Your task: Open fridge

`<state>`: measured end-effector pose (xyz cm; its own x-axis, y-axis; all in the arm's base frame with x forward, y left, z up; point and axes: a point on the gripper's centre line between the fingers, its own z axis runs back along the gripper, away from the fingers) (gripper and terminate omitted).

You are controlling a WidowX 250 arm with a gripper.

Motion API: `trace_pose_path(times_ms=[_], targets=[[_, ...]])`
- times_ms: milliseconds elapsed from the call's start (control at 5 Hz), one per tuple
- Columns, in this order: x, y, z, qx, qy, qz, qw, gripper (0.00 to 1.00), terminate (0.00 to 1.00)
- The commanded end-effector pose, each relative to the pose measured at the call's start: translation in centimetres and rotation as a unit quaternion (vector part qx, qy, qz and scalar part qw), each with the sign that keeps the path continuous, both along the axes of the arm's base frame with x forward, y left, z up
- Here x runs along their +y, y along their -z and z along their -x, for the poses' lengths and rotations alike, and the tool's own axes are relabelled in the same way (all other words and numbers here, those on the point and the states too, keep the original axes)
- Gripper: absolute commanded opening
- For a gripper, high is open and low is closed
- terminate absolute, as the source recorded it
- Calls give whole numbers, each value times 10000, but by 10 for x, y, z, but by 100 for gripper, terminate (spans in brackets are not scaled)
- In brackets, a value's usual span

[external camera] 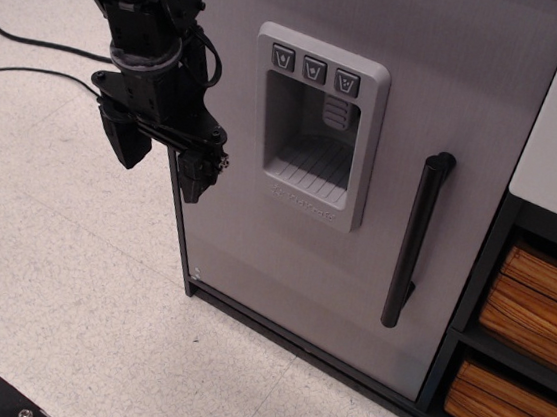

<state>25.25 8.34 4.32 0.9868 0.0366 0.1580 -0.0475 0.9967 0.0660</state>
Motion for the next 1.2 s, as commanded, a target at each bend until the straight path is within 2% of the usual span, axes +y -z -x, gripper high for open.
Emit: trace_pose_path(times_ms=[0, 200, 400, 600, 800, 1000], targets=[[0, 0, 0, 0, 0, 0, 10000, 100, 0], [-24, 0, -12, -213, 70, -32, 9997, 100, 0], [-57, 5, -19, -331, 661, 114, 9972, 100, 0], [-89, 6, -29, -409, 806, 320, 9954, 100, 0], [-109, -3, -51, -669, 882, 355, 9932, 100, 0], [-128, -9, -73, -867, 686, 443, 9929, 100, 0]])
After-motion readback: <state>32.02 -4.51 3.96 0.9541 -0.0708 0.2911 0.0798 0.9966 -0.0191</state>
